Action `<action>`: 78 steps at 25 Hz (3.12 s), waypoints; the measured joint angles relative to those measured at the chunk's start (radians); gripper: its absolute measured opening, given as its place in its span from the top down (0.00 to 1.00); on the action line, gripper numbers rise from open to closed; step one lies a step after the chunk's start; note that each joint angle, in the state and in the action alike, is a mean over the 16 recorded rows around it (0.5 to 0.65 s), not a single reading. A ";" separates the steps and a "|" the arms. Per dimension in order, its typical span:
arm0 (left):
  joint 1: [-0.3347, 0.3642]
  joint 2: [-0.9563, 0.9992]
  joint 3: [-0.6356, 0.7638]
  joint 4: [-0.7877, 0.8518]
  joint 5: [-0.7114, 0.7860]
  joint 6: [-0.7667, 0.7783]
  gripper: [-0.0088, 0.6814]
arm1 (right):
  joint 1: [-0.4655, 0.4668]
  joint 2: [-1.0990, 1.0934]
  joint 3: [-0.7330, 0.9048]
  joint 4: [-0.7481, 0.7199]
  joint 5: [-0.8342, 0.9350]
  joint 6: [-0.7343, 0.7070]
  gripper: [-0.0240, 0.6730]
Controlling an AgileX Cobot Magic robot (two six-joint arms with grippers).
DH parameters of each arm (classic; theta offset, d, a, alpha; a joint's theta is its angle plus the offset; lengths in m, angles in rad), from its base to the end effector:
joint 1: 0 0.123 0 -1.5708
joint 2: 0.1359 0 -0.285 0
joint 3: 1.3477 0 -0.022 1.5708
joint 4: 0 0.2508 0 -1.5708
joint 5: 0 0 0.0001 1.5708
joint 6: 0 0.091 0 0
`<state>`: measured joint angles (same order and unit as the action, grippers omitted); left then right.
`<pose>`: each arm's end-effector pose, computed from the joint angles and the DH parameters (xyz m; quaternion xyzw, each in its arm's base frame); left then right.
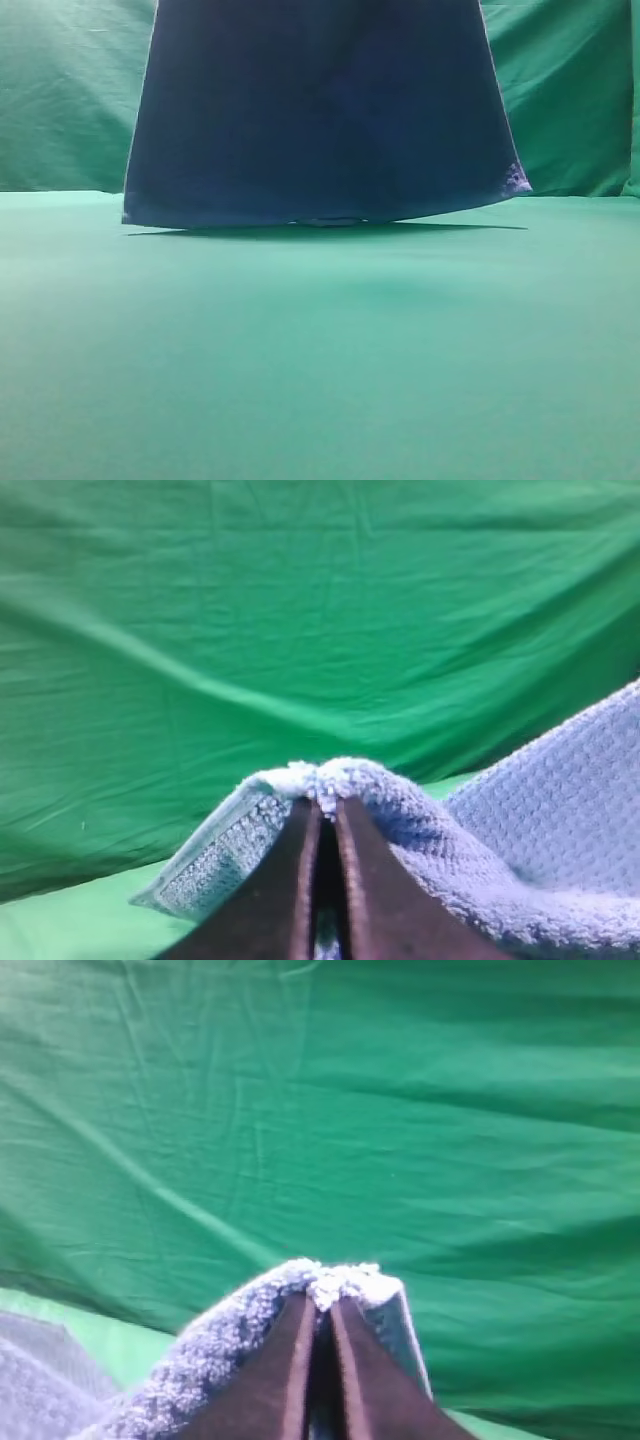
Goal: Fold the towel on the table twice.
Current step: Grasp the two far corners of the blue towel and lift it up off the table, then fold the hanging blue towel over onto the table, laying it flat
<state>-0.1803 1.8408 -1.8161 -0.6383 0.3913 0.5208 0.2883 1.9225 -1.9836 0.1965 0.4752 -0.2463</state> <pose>0.4362 -0.1006 0.3998 0.1090 0.7824 -0.1686 0.5896 0.4429 0.1398 0.4051 -0.1705 0.7919 0.0994 0.5778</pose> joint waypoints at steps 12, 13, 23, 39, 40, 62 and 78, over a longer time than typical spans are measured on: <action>0.007 -0.051 0.041 0.518 0.241 -0.520 0.99 | -0.007 -0.104 0.064 -0.067 0.249 0.026 0.97; 0.007 -0.059 0.054 0.545 0.257 -0.553 0.99 | -0.007 -0.119 0.085 -0.074 0.258 0.033 0.97; 0.008 -0.194 0.266 0.502 0.328 -0.558 0.99 | -0.007 -0.295 0.413 -0.101 0.229 0.087 0.97; 0.008 -0.517 0.623 0.328 0.376 -0.403 0.99 | 0.030 -0.697 0.900 -0.077 0.165 0.093 0.97; 0.008 -0.537 0.645 0.319 0.378 -0.398 0.99 | 0.036 -0.720 0.923 -0.077 0.166 0.093 0.97; 0.008 -0.883 1.153 0.105 0.382 -0.300 0.99 | 0.117 -1.053 1.288 -0.053 0.271 0.127 0.97; 0.008 -0.714 1.152 -0.008 0.146 -0.197 0.99 | 0.112 -0.866 1.329 -0.042 0.026 0.142 0.97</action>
<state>-0.1728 1.1272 -0.6641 -0.6464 0.5374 0.3233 0.4004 1.0562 -0.6550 0.1542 0.5014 -0.1038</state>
